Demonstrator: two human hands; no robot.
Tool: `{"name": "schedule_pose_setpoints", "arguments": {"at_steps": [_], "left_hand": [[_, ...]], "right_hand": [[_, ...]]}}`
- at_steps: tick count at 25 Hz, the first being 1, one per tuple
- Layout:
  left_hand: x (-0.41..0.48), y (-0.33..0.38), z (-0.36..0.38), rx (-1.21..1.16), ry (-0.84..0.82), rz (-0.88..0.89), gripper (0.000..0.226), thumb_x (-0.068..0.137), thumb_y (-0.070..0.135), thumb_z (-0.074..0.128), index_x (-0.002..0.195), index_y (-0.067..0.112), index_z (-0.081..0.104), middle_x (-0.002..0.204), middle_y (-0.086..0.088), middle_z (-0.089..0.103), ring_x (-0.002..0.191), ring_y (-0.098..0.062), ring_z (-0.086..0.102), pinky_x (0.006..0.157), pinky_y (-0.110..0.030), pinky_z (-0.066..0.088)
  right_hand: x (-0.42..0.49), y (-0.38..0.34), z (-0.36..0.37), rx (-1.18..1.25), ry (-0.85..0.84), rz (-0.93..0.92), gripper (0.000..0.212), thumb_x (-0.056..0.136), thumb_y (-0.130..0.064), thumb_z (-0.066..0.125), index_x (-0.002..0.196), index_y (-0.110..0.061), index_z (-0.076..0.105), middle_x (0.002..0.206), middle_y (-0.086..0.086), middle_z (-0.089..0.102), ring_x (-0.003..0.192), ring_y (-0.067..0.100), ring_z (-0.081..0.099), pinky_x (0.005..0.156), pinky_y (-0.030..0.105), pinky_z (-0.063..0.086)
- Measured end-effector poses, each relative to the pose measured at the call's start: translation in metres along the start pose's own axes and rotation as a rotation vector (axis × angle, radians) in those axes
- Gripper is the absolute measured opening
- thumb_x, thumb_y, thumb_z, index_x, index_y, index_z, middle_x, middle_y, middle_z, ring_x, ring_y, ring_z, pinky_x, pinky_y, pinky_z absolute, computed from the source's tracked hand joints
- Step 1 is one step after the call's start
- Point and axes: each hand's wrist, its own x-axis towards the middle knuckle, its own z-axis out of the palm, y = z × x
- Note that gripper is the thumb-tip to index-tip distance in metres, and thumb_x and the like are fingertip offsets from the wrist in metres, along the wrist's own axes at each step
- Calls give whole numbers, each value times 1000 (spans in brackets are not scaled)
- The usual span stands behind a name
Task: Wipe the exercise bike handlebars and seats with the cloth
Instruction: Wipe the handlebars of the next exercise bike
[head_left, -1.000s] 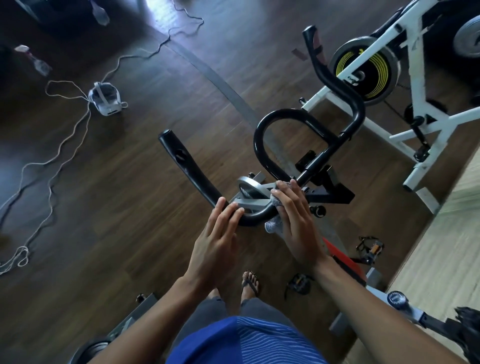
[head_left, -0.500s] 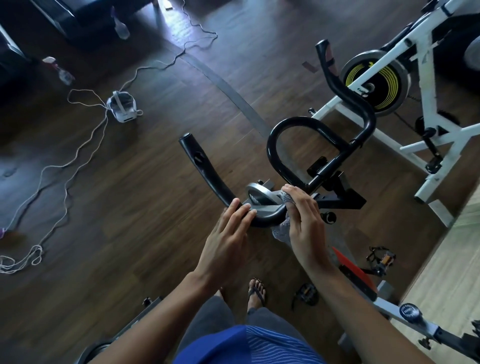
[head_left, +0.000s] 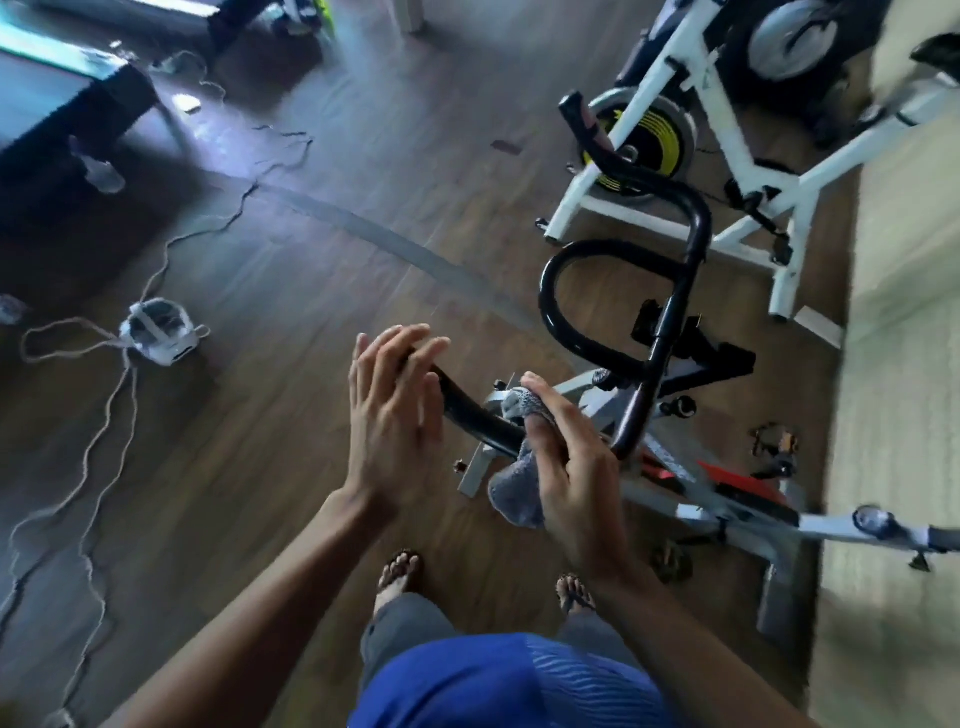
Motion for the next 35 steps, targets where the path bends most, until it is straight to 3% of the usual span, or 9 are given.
{"name": "schedule_pose_setpoints", "arguments": {"at_steps": [6,10,14,16,19,22,25,31,35], "left_hand": [[18,-59,-28,-412,-308,55,36,99,-2,48,132,4,61,135,-3,60,128,-14,56,108,-23,41],[28,-79,-39,-580,-419,70,36,101,-1,44,133,2,61,139,-6,60,132,-11,55,109,-26,43],[26,-95,-43,-613,-438,131,37,102,-4,45,137,2,58,140,-5,59,133,-10,53,109,-26,43],[22,-103,-41,-583,-438,170,37,107,10,40,141,4,53,146,-7,54,138,-14,48,112,-35,42],[16,-112,-33,-463,-411,360,45,108,22,30,149,6,37,157,-7,37,150,-21,30,122,-48,26],[15,-111,-25,-298,-409,587,50,108,28,27,154,8,22,161,-8,24,154,-24,15,126,-47,7],[14,-111,-17,-43,-384,748,60,105,35,37,155,8,19,164,-12,8,155,-26,3,126,-45,-1],[4,-106,-12,105,-358,817,64,100,23,42,155,2,17,165,-14,4,155,-28,-5,126,-45,-4],[4,-102,-12,52,-414,791,61,98,17,39,154,-1,22,165,-12,3,155,-28,-8,125,-43,-8]], "right_hand": [[-13,-46,122,130,466,133,16,101,-12,54,117,-11,52,144,2,56,137,7,49,110,29,42],[3,-55,174,7,652,54,29,97,-2,61,125,-10,61,144,2,57,137,19,50,108,47,45],[26,-35,203,-305,778,-90,35,96,-8,64,131,-5,63,142,13,58,136,27,51,112,47,42],[31,-25,216,-446,816,-49,43,103,-23,53,145,-13,49,151,9,47,143,24,43,117,44,33],[33,-8,224,-576,854,-81,45,108,-29,36,150,-16,37,155,6,38,146,22,37,119,44,26],[28,14,213,-635,821,-95,43,109,-29,34,150,-16,36,154,3,40,147,17,34,121,43,24],[9,36,198,-689,830,22,42,109,-28,31,149,-17,36,154,1,40,150,13,27,119,55,28],[8,31,202,-580,898,63,51,109,-37,20,146,-10,41,154,9,43,151,21,26,120,59,22],[1,50,182,-709,782,-4,39,109,-31,29,143,-19,43,147,4,48,147,21,31,123,50,18]]}}
